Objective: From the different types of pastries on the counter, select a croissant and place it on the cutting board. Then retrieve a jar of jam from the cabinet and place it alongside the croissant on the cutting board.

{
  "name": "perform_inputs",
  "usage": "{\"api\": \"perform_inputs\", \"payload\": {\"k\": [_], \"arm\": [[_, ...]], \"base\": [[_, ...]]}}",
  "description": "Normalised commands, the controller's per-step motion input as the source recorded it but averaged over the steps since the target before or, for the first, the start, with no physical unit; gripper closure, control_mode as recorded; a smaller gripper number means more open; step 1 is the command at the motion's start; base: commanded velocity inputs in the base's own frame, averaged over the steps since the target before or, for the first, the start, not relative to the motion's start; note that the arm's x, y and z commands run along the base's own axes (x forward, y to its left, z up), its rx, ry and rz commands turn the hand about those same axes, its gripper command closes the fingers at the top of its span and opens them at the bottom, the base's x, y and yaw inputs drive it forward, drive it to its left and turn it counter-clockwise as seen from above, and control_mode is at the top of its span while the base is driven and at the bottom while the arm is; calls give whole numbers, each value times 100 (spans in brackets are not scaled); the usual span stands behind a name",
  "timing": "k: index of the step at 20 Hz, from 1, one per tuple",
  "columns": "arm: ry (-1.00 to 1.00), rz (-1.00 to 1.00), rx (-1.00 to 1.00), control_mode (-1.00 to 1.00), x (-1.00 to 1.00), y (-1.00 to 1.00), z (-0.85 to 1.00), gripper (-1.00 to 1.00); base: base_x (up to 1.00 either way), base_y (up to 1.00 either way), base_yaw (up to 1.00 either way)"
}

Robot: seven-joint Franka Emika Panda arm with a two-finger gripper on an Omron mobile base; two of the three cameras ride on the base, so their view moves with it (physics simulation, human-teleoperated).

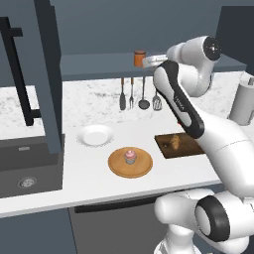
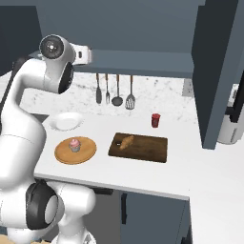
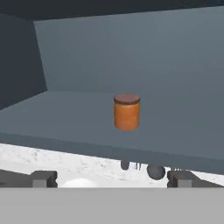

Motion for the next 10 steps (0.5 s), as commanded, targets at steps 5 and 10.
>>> {"api": "perform_inputs", "payload": {"k": [5,10], "arm": [[-7,1,-1,-100,0,0,0,-100],[0,-6,-3,-100,26,0,0,-100]], "base": [[0,0,0],[0,0,0]]}}
